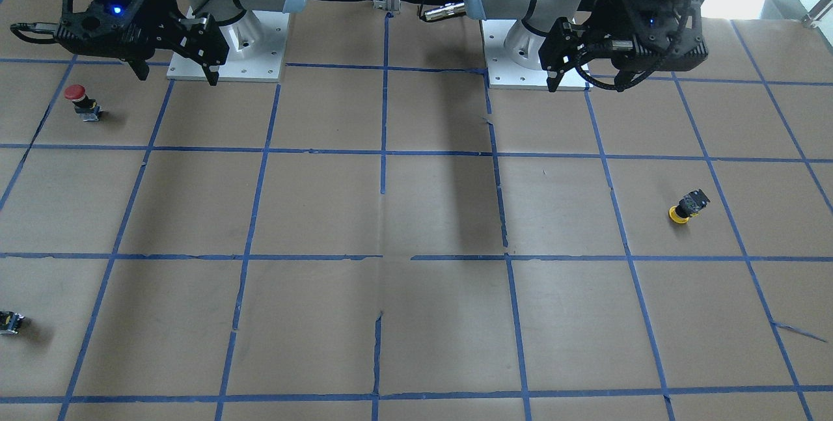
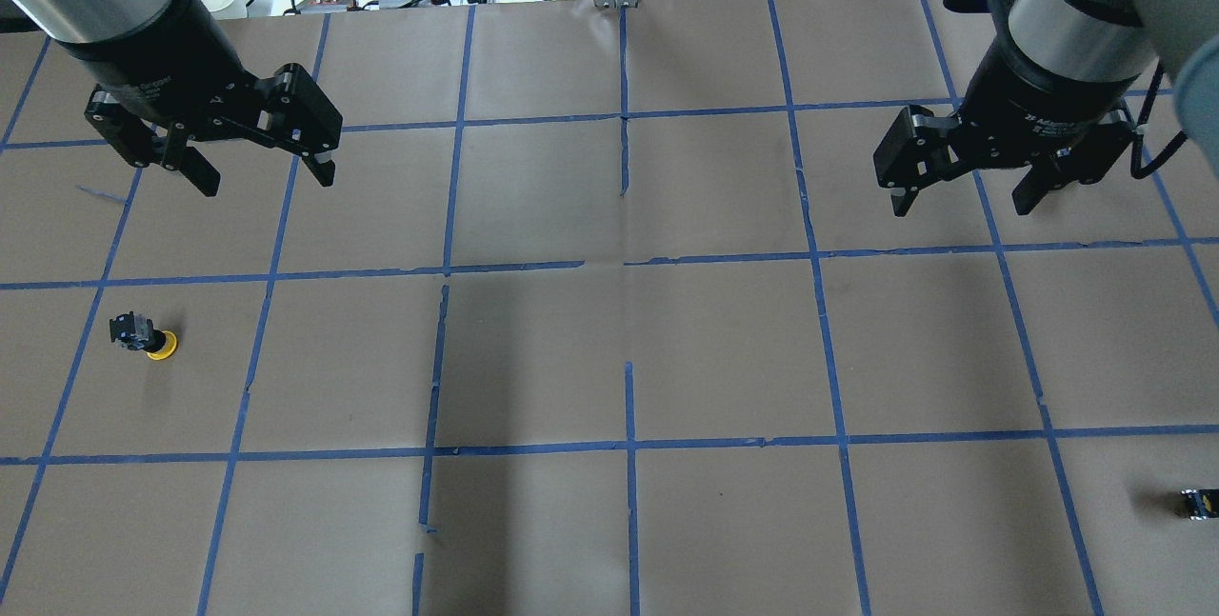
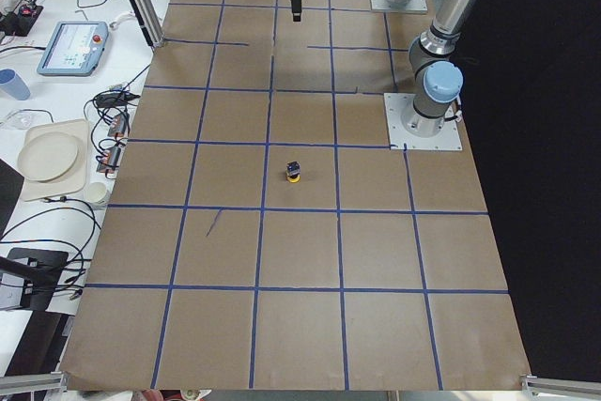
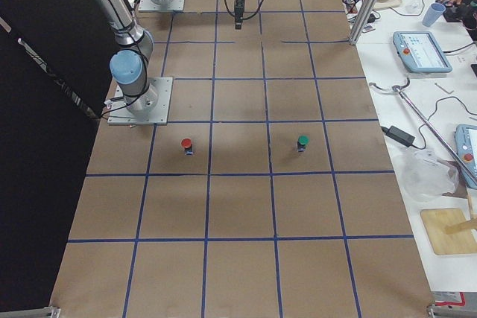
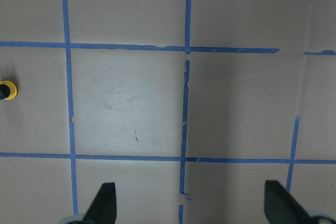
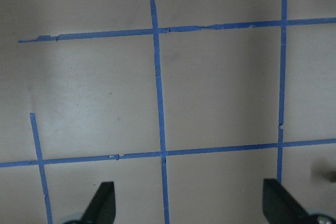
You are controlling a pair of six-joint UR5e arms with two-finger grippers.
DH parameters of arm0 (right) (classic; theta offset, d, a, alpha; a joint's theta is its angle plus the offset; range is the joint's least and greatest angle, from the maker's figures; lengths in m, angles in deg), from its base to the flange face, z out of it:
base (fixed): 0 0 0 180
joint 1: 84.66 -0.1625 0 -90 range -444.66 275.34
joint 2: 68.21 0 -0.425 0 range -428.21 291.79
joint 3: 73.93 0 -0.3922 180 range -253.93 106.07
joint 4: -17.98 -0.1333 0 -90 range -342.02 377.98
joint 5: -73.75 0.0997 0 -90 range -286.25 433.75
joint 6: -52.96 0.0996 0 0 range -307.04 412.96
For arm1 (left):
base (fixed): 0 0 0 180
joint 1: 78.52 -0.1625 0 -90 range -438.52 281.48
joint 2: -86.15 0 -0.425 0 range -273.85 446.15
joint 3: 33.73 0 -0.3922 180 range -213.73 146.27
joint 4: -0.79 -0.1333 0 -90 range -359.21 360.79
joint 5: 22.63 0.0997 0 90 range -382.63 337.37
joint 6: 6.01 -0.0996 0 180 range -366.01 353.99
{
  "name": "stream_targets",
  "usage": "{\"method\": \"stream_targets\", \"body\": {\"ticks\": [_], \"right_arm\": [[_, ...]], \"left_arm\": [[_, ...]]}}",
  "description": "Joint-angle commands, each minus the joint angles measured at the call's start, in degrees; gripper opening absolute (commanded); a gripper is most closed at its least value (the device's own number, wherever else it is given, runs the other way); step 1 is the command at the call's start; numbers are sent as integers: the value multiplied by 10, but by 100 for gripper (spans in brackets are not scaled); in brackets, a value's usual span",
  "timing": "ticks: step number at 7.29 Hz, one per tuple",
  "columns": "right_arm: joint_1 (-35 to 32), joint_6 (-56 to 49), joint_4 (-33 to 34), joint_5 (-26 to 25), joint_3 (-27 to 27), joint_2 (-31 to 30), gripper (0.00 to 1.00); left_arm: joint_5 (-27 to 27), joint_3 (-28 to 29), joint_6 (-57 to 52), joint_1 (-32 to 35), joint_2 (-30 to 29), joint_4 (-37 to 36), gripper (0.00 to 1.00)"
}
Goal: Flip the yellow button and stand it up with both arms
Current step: 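Move the left gripper down toward the yellow button lying on its side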
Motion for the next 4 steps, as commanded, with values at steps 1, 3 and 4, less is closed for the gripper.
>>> {"method": "stream_targets", "body": {"ticks": [1,3,4], "right_arm": [[0,0,-2,1,-6,-3,100],[0,6,-2,15,-6,-4,100],[0,6,-2,22,-8,-4,100]], "left_arm": [[1,-14,-6,-39,-1,0,100],[-1,-56,-104,-121,-5,-12,99],[1,-83,-173,-155,-7,-67,99]]}}
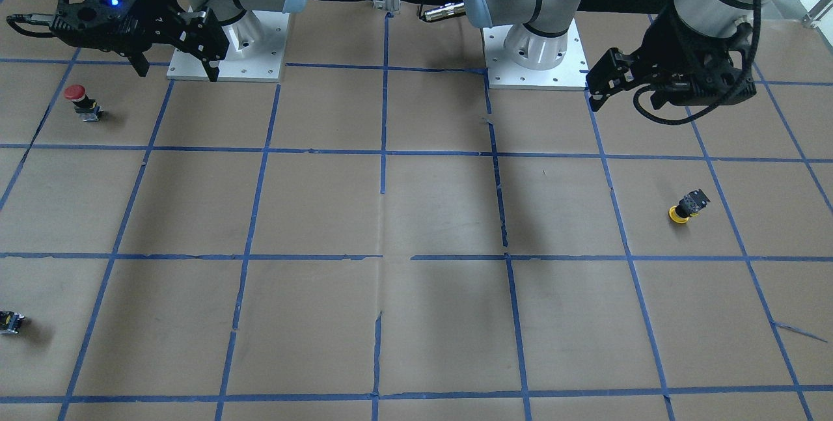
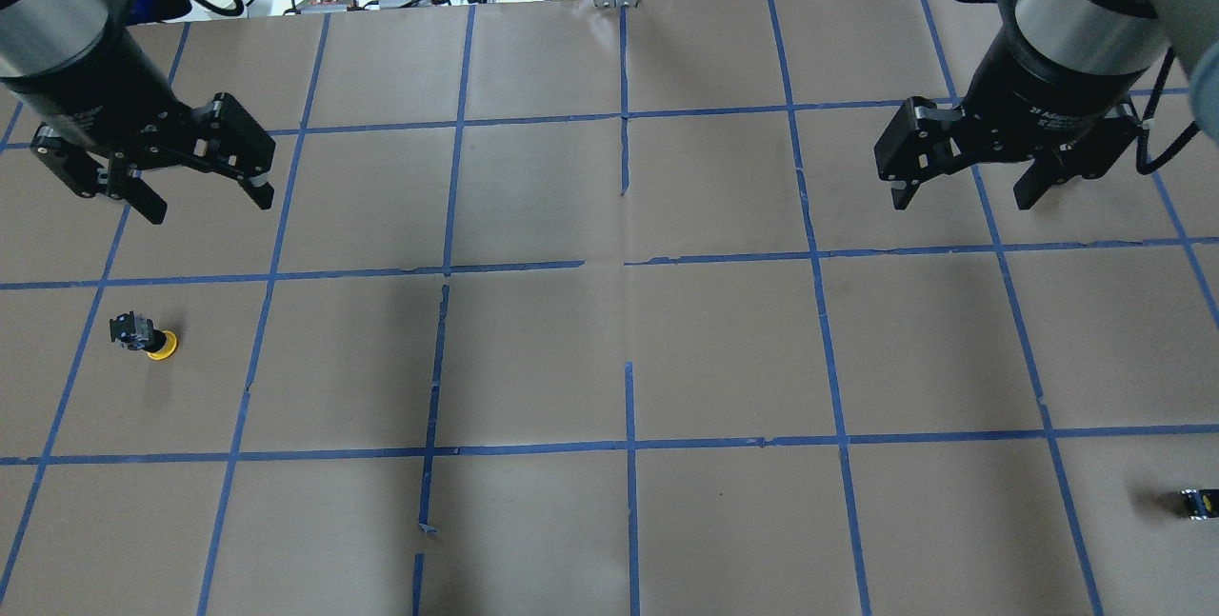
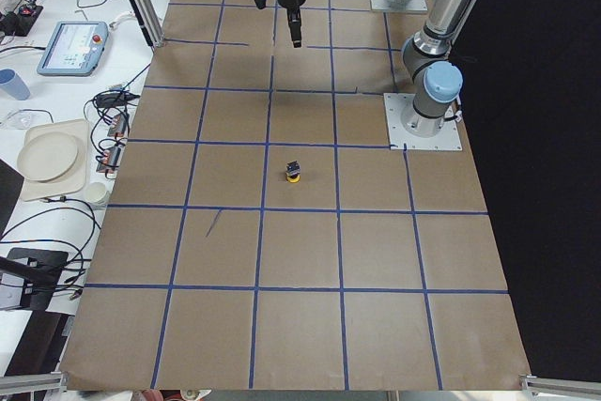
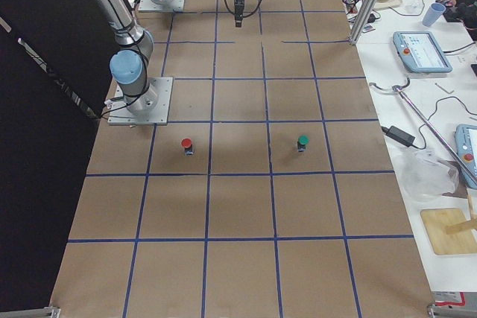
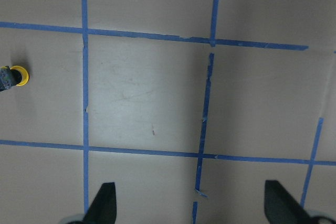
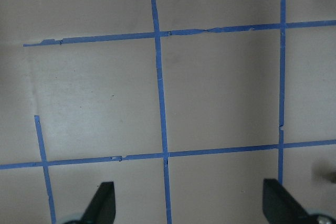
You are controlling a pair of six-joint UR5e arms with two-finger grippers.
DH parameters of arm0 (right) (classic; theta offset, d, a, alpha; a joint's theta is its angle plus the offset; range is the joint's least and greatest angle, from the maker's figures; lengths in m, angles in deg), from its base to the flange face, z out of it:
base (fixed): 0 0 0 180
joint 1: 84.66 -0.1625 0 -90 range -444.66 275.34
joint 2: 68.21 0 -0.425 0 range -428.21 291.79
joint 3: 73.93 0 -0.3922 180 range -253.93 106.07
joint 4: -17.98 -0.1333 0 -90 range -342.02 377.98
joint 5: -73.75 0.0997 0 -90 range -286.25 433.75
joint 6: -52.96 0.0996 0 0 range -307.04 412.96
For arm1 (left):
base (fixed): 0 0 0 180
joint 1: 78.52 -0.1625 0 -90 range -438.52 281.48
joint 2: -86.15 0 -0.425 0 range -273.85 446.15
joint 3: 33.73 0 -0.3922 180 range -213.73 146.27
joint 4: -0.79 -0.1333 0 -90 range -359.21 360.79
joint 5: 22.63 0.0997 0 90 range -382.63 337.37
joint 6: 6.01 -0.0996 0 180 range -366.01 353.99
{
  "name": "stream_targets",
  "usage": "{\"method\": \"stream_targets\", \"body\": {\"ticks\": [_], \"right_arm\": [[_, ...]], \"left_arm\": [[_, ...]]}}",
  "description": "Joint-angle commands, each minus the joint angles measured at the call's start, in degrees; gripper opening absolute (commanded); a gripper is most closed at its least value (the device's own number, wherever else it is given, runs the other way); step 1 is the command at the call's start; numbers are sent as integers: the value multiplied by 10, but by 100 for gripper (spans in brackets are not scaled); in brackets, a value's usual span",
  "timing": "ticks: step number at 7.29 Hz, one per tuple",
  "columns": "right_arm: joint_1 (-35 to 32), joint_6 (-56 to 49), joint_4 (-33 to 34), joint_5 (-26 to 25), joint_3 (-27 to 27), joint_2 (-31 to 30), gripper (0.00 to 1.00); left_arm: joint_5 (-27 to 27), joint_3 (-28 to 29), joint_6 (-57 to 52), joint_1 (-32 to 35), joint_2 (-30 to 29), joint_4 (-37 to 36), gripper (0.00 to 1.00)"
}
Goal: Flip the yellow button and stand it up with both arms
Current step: 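Move the left gripper down toward the yellow button lying on its side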
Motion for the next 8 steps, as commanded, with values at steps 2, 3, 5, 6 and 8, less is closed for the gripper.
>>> {"method": "stream_targets", "body": {"ticks": [2,3,5,6,8], "right_arm": [[0,1,-2,10,0,1,100],[1,-4,-2,10,0,1,100],[1,-6,-4,23,1,0,100],[1,-6,-4,30,3,1,100],[1,-6,-2,29,6,2,100]], "left_arm": [[2,-91,-221,-130,-12,-124,99],[1,-108,-280,-169,-26,-163,99],[1,-104,-388,-201,-66,-179,99],[2,-107,-464,-210,-79,-198,99],[-5,-123,-643,-263,-90,-221,99]]}}
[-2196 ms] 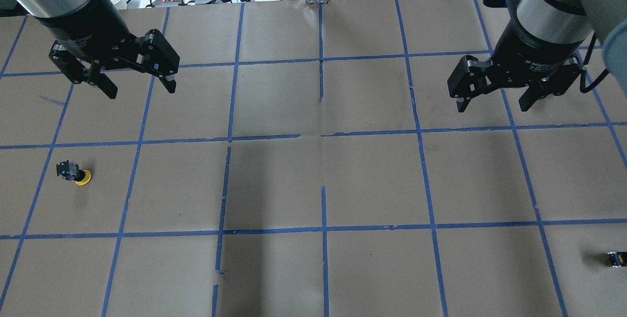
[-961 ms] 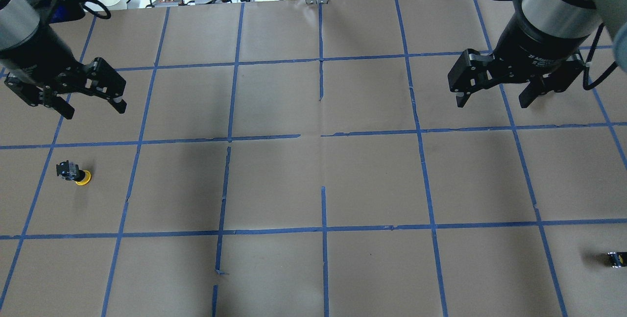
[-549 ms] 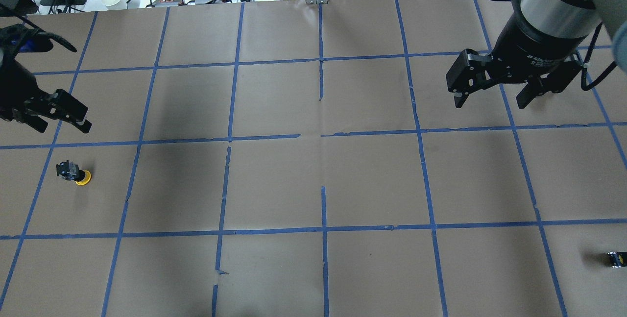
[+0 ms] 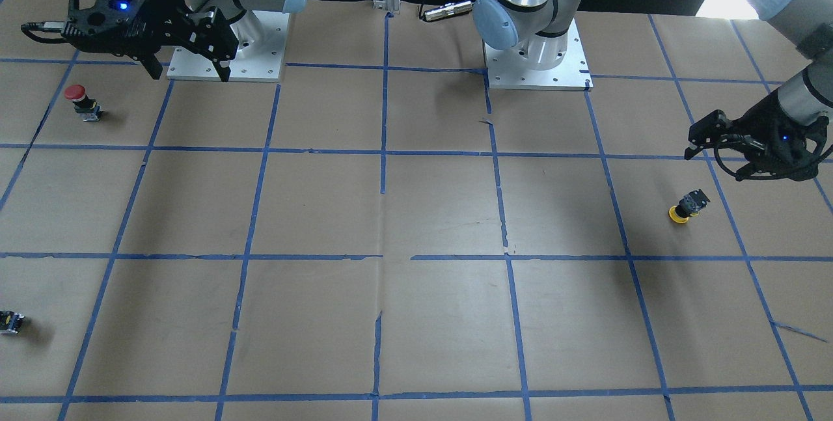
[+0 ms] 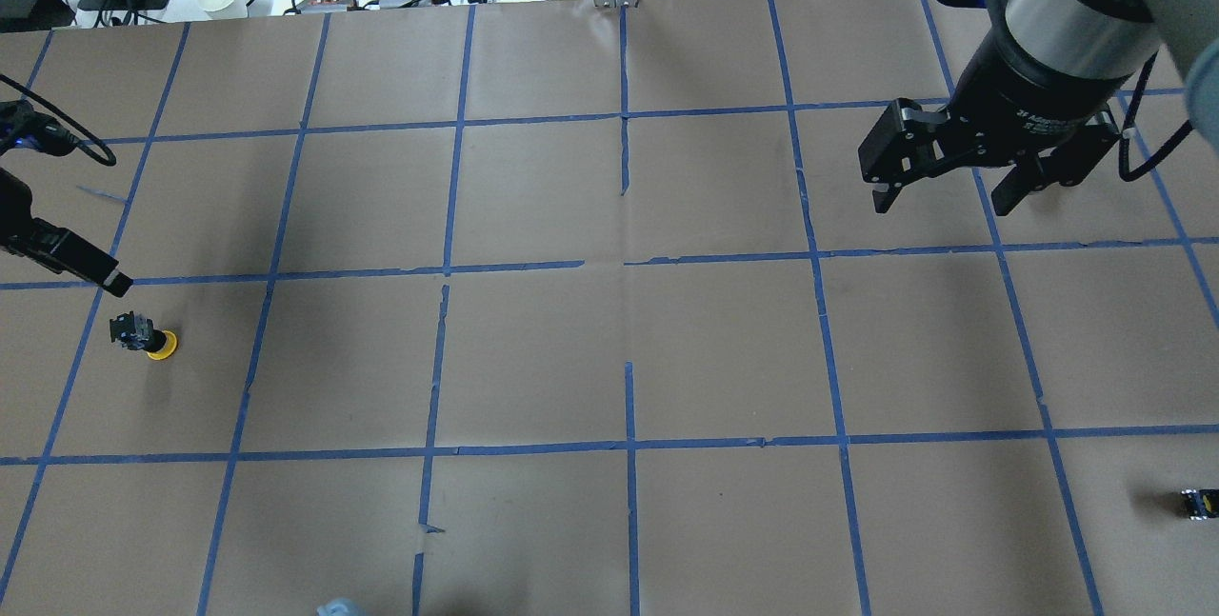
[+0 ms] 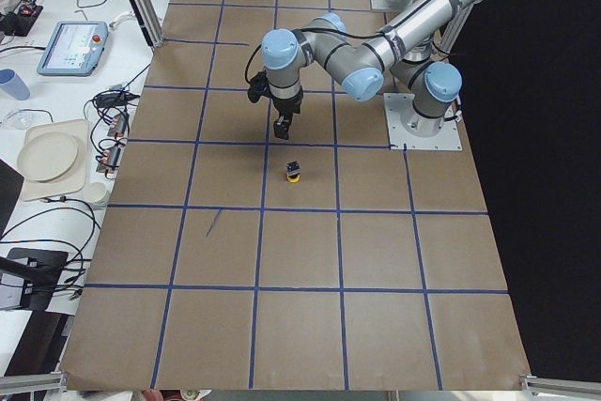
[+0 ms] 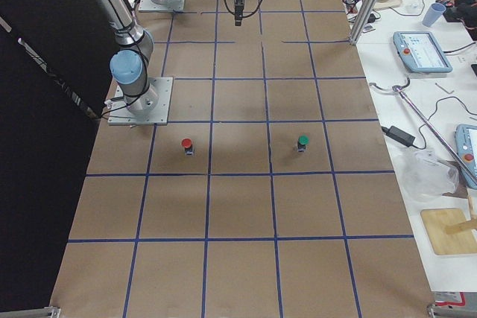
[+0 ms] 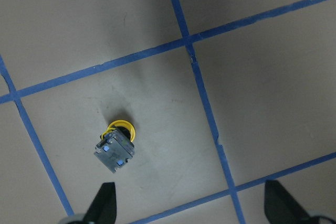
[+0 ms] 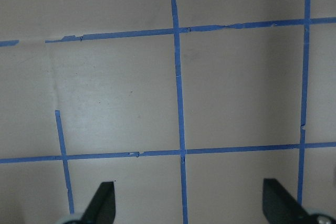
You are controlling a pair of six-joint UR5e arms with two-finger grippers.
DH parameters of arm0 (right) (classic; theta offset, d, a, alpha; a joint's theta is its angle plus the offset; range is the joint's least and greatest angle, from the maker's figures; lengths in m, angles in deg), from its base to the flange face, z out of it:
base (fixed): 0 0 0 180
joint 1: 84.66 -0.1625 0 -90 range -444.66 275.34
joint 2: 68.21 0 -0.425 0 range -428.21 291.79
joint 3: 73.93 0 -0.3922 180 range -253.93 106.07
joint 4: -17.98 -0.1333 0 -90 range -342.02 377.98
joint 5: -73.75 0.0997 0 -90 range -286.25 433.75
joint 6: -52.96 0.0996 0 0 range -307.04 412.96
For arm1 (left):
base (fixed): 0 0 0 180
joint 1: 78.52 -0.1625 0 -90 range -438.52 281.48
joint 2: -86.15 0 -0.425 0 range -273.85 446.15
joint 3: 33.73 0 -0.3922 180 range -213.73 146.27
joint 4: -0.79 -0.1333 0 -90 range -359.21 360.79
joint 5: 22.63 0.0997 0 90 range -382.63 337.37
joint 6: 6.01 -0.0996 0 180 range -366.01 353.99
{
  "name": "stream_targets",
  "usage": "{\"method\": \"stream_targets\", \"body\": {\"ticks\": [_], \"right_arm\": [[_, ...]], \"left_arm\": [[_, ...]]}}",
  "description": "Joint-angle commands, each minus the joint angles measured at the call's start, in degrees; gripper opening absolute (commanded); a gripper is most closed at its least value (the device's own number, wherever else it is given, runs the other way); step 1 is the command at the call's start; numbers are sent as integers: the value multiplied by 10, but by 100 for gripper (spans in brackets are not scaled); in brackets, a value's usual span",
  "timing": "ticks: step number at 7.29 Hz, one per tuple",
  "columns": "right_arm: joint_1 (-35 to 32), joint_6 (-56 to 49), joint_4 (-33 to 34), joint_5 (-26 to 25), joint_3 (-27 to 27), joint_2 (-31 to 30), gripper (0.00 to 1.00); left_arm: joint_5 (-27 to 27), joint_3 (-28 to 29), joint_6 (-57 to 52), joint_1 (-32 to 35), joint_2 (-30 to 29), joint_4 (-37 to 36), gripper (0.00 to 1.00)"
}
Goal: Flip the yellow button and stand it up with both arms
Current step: 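Lower the left gripper and close it on the yellow button's base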
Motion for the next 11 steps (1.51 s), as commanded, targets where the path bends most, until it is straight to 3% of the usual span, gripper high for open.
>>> {"method": "stream_targets", "body": {"ticks": [1,2,5,8,11], "right_arm": [[1,0,5,3,2,3,100],[1,1,8,3,2,4,100],[2,4,5,4,5,26,100],[1,1,0,-1,6,26,100],[3,0,-2,-6,7,26,100]], "left_arm": [[1,-17,-193,-39,-26,-50,99],[2,-21,-262,-39,-46,-106,99],[3,-52,-428,-43,-49,-118,99],[0,-115,-437,-44,-56,-238,99],[-2,-121,-484,-46,-68,-238,99]]}}
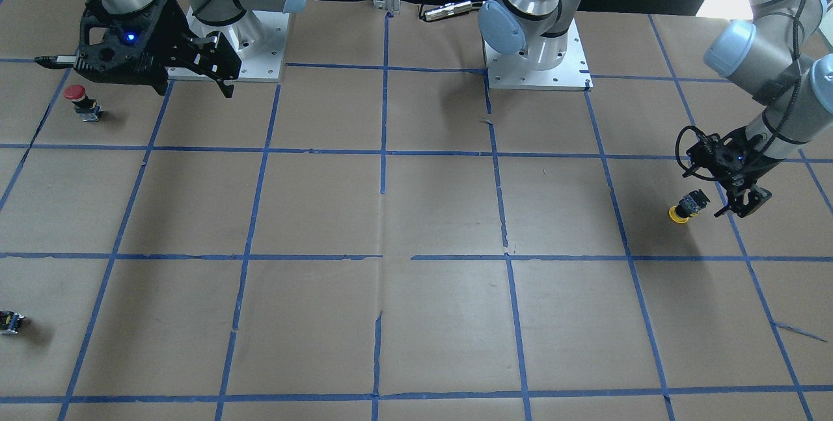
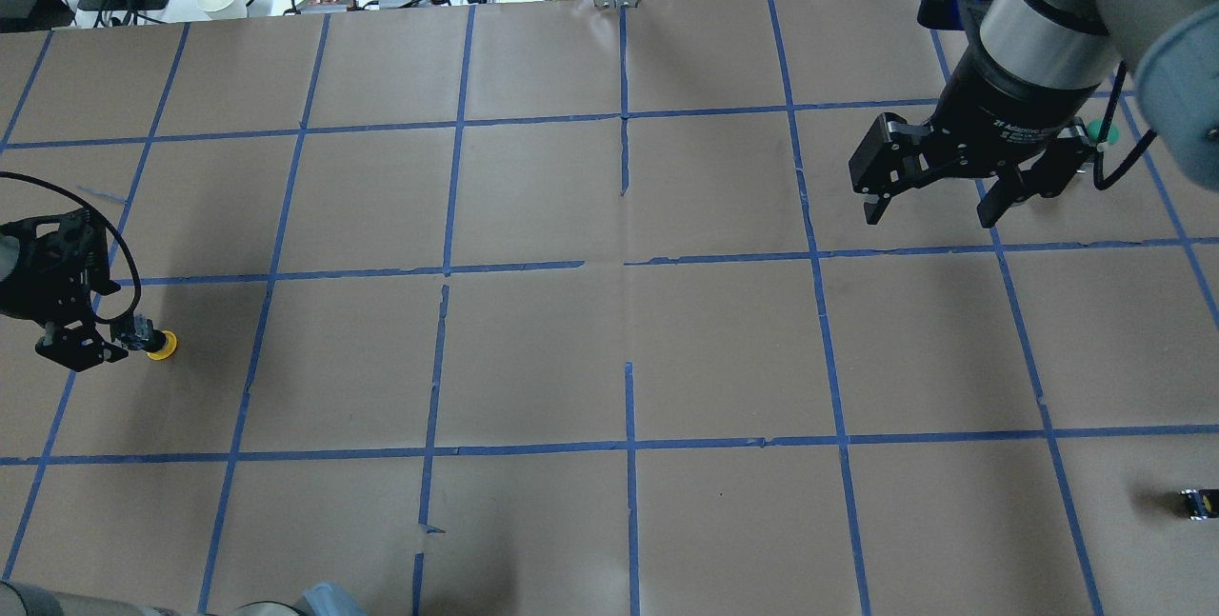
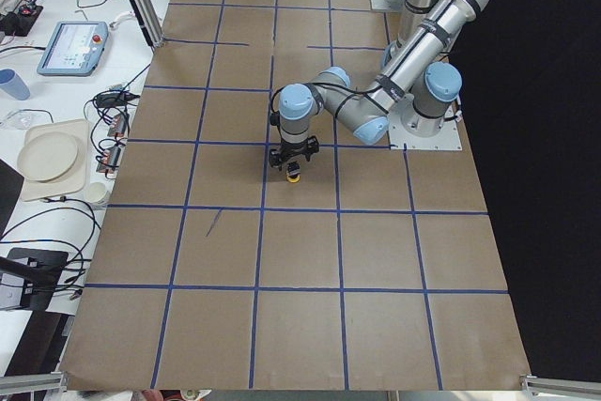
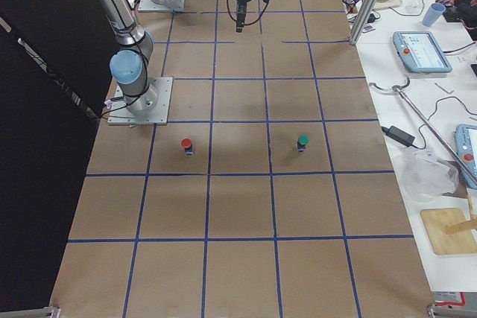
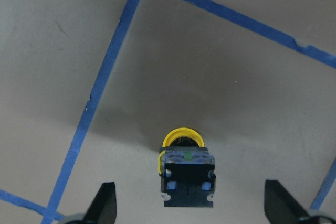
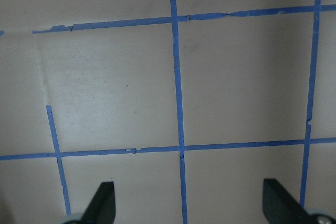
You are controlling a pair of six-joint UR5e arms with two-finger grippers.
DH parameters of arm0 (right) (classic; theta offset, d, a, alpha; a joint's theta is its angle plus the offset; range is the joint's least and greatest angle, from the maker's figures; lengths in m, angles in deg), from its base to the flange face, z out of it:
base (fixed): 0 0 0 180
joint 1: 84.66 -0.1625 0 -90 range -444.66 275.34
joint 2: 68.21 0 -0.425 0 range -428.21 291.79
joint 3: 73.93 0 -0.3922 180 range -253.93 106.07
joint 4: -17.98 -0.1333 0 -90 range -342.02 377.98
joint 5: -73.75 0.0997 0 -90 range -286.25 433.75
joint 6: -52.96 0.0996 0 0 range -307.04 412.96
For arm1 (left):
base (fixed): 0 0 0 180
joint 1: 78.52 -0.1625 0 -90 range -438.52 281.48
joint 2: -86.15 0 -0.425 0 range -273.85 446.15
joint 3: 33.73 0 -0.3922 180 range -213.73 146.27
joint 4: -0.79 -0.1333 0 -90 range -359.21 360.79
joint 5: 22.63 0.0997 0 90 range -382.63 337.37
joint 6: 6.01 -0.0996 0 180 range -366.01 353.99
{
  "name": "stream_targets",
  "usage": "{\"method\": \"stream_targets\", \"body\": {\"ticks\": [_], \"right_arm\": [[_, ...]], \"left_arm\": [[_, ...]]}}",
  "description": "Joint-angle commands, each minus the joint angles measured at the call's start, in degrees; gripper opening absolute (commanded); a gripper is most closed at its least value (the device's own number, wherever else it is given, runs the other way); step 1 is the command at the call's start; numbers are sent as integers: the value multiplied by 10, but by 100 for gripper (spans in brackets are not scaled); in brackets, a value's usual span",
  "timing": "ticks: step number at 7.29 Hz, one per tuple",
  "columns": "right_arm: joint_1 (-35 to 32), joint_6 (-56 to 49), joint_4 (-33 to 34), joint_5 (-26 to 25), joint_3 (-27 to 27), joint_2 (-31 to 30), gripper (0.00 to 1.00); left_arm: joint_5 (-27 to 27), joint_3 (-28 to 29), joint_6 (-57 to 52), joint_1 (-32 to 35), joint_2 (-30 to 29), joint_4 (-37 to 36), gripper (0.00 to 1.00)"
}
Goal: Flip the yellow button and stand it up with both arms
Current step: 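Lower the left gripper and close it on the yellow button's base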
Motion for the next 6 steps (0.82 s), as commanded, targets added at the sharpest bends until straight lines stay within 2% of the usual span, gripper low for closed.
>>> {"method": "stream_targets", "body": {"ticks": [1,3,5,6], "right_arm": [[1,-1,0,-1,0,1,100],[1,-1,7,-1,0,1,100],[1,-1,9,-1,0,1,100],[1,-1,9,-1,0,1,100]], "left_arm": [[-2,1,-14,-9,-22,1,99],[-11,3,-14,-12,-38,3,99],[-10,6,-14,-12,-31,9,96],[-10,6,-14,-12,-30,9,91]]}}
